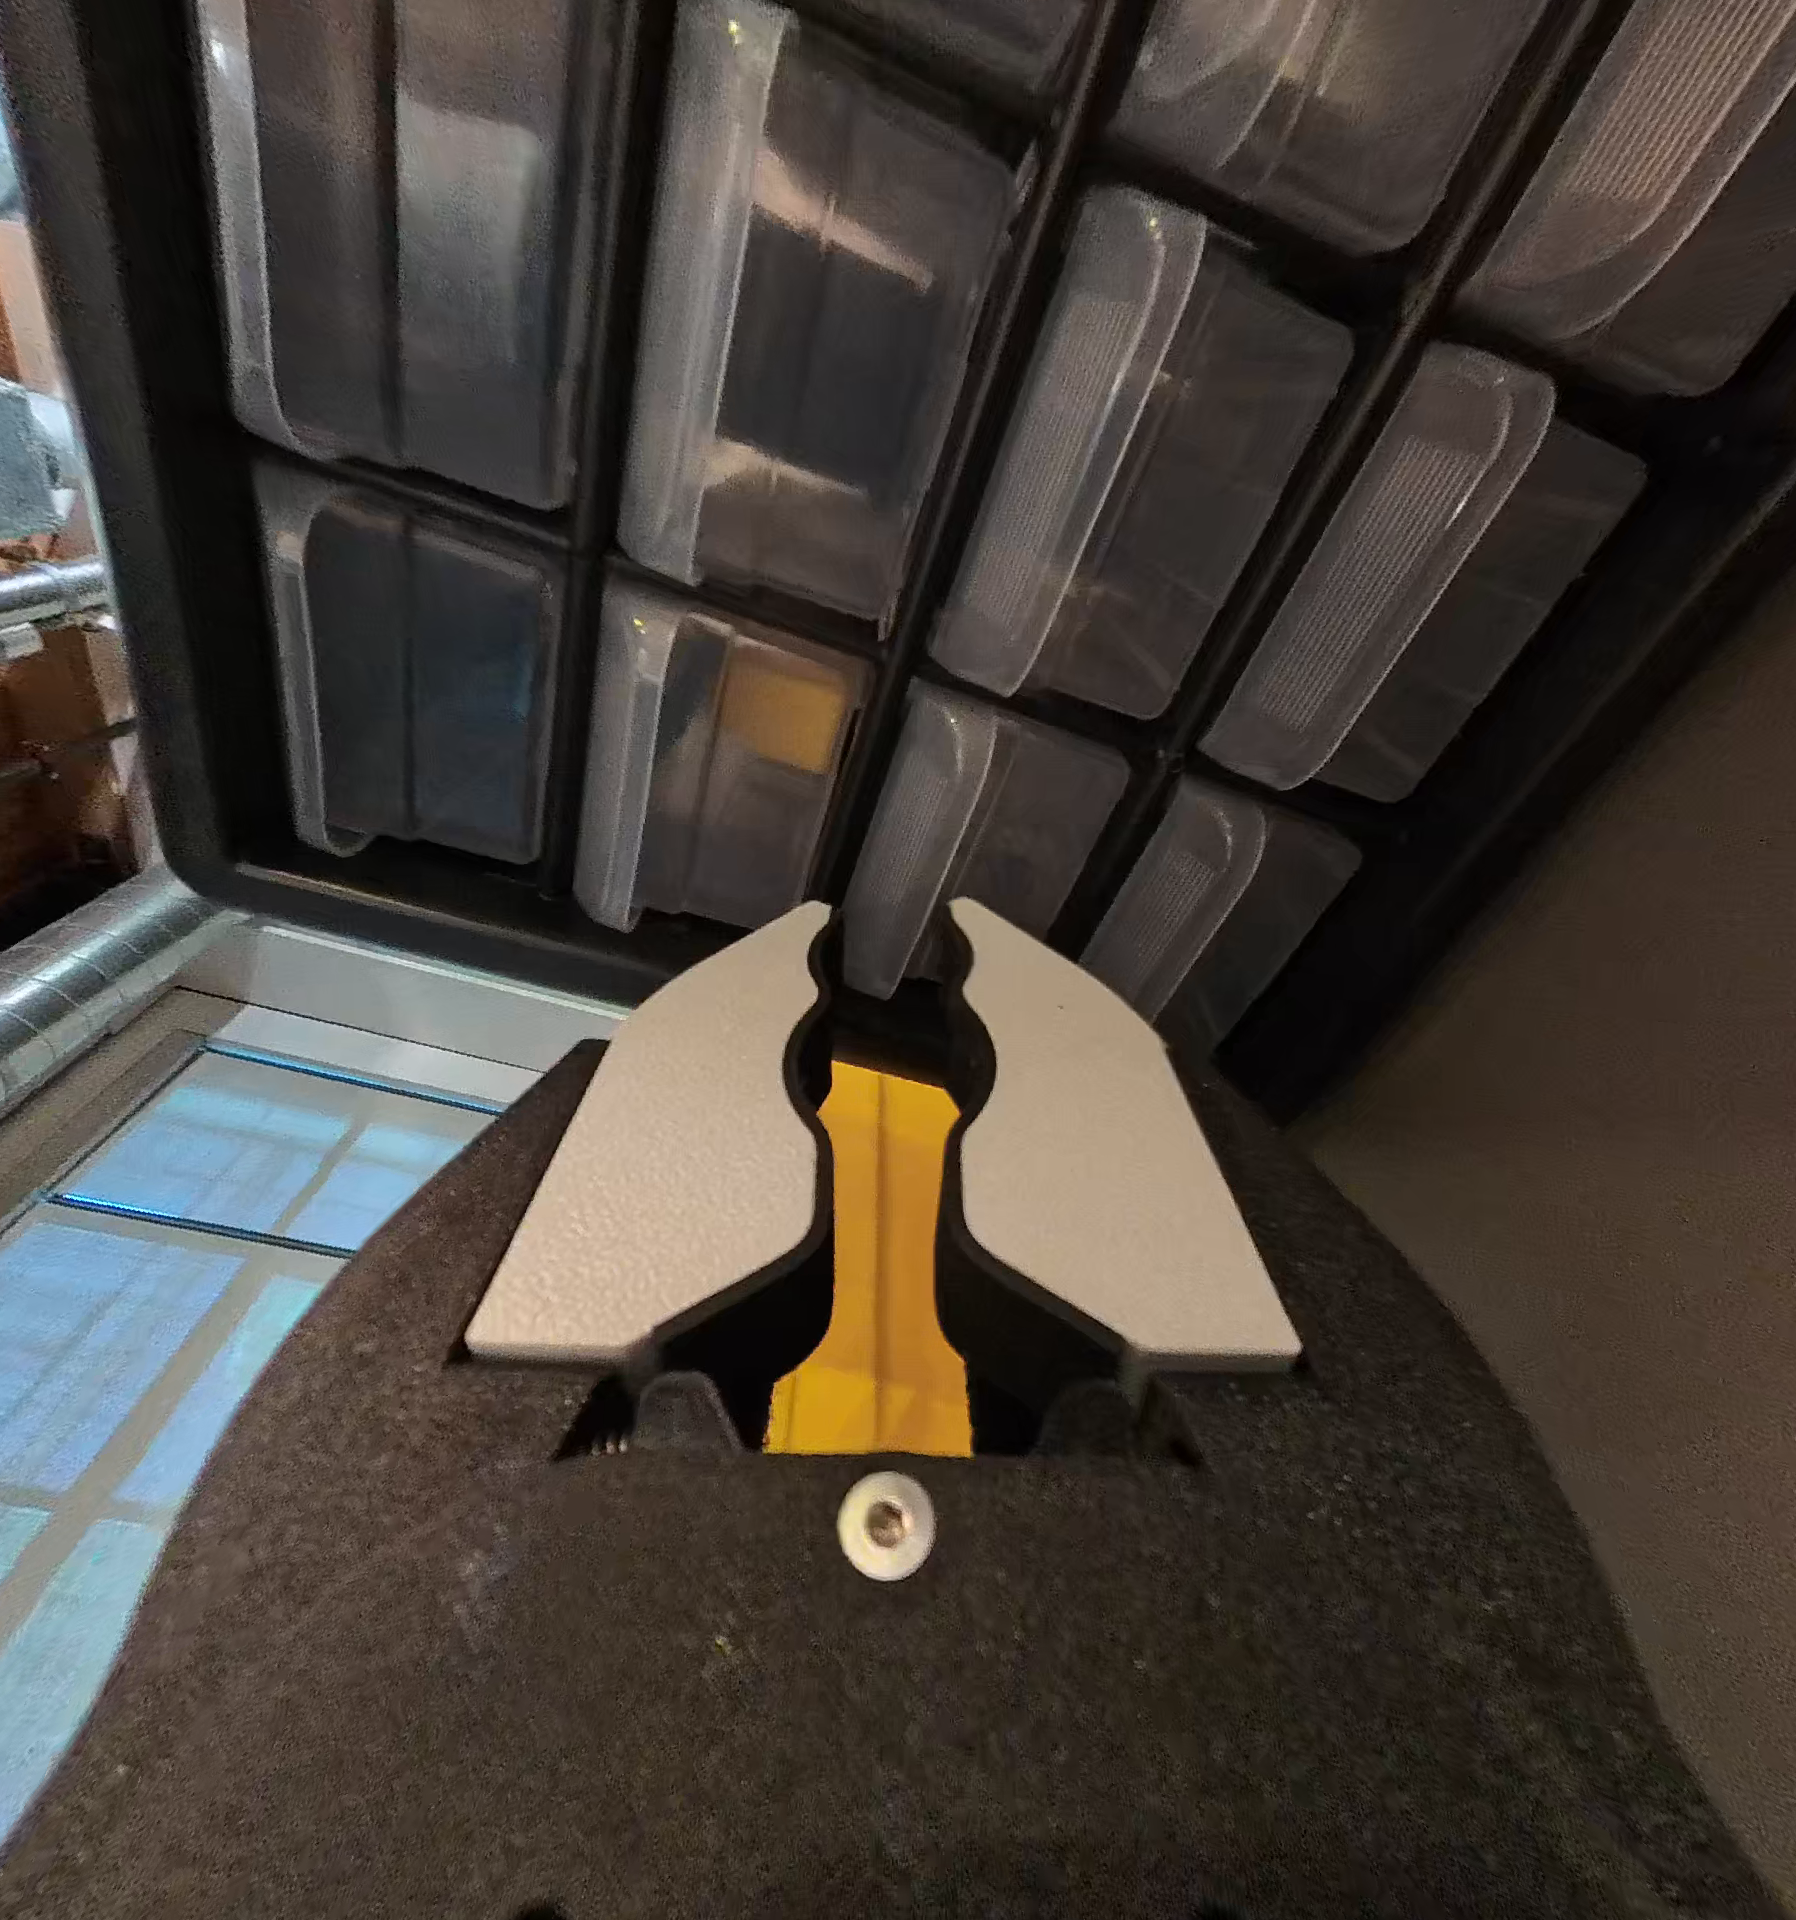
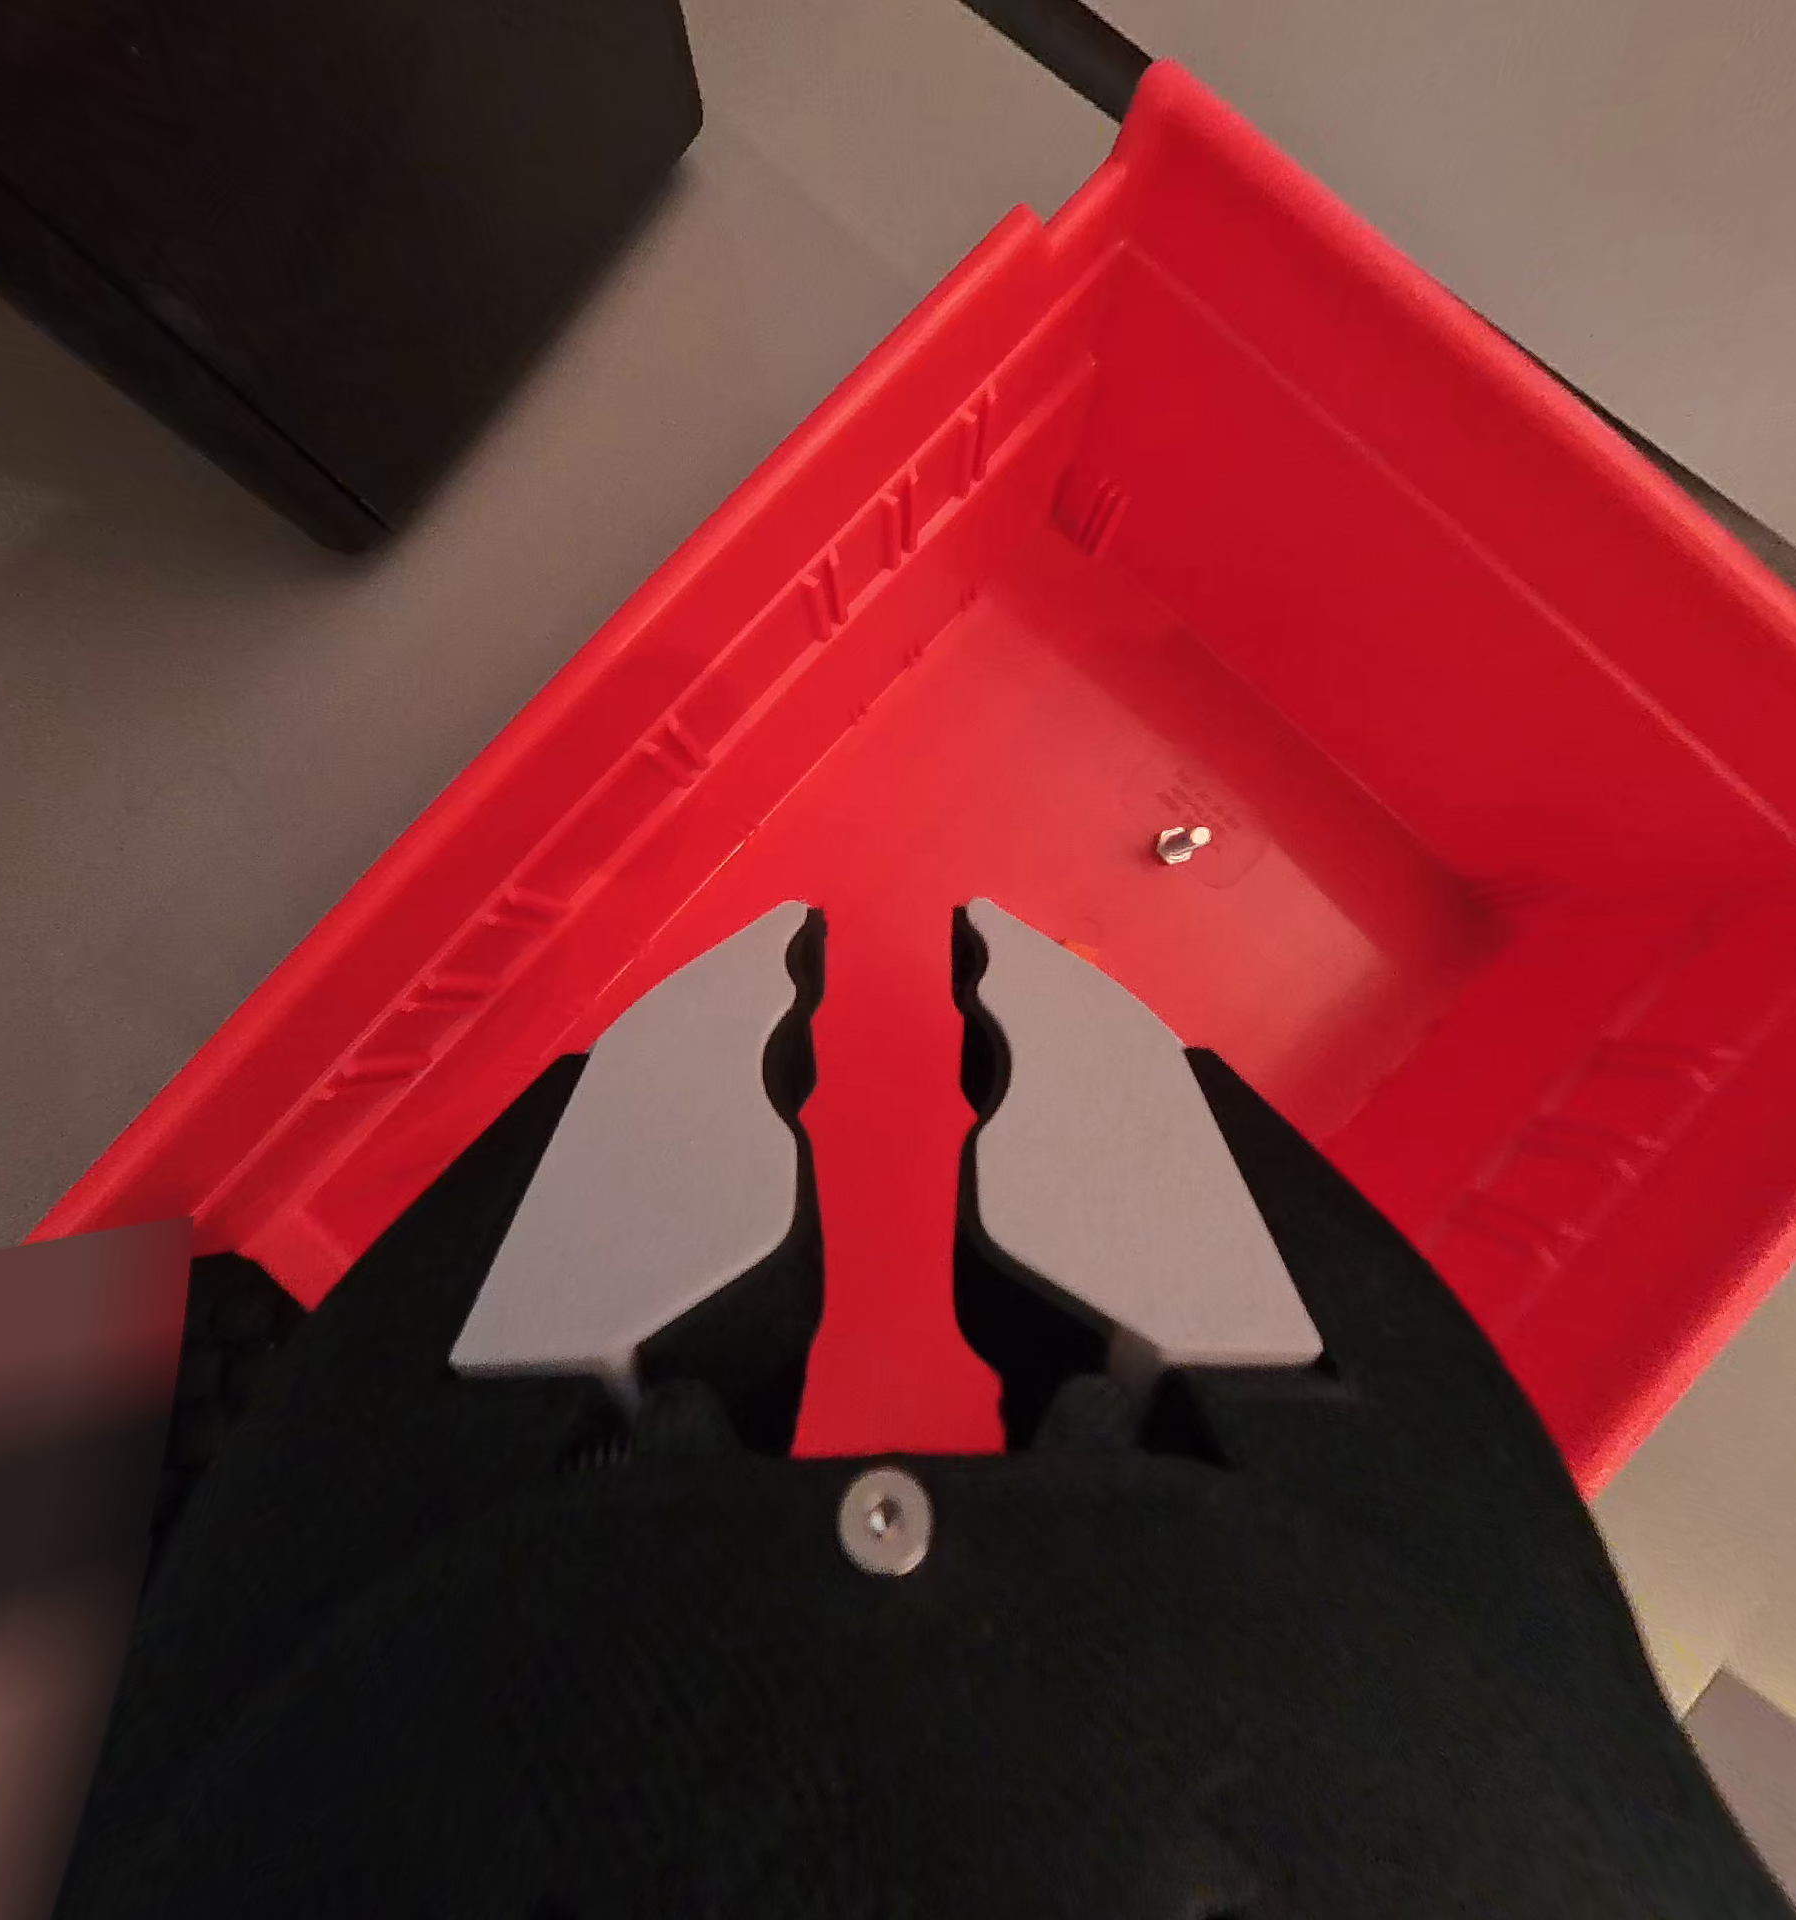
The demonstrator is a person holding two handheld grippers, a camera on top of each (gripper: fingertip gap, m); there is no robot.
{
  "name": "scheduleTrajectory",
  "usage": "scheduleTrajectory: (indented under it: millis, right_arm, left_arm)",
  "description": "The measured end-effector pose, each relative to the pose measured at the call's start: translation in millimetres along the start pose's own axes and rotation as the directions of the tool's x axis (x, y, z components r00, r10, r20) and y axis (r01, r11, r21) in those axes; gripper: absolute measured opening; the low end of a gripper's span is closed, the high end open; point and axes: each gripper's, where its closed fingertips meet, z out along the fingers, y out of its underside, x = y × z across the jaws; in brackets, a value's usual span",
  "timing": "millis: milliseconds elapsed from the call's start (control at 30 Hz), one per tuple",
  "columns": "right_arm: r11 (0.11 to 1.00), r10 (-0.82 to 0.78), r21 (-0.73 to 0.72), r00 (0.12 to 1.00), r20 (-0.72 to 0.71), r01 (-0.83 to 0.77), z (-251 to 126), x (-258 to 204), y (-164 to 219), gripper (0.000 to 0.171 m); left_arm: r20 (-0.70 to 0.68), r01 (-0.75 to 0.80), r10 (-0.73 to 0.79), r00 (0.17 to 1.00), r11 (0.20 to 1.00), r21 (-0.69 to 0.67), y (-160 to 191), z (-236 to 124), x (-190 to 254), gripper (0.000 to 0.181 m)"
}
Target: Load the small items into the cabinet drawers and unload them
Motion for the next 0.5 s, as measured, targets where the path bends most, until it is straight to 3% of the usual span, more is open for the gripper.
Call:
scheduleTrajectory:
  millis: [233, 500]
  right_arm:
    - [1.000, -0.016, -0.011, 1.000, 0.016, 0.016, 0, -5, 2, 0.024]
    - [0.996, 0.012, 0.087, 1.000, 0.017, -0.014, -25, -7, -4, 0.024]
  left_arm:
    - [0.017, -0.002, 0.002, 1.000, 1.000, 0.000, 0, -2, -2, 0.013]
    - [0.015, 0.008, -0.008, 1.000, 1.000, 0.014, 1, -32, -2, 0.013]
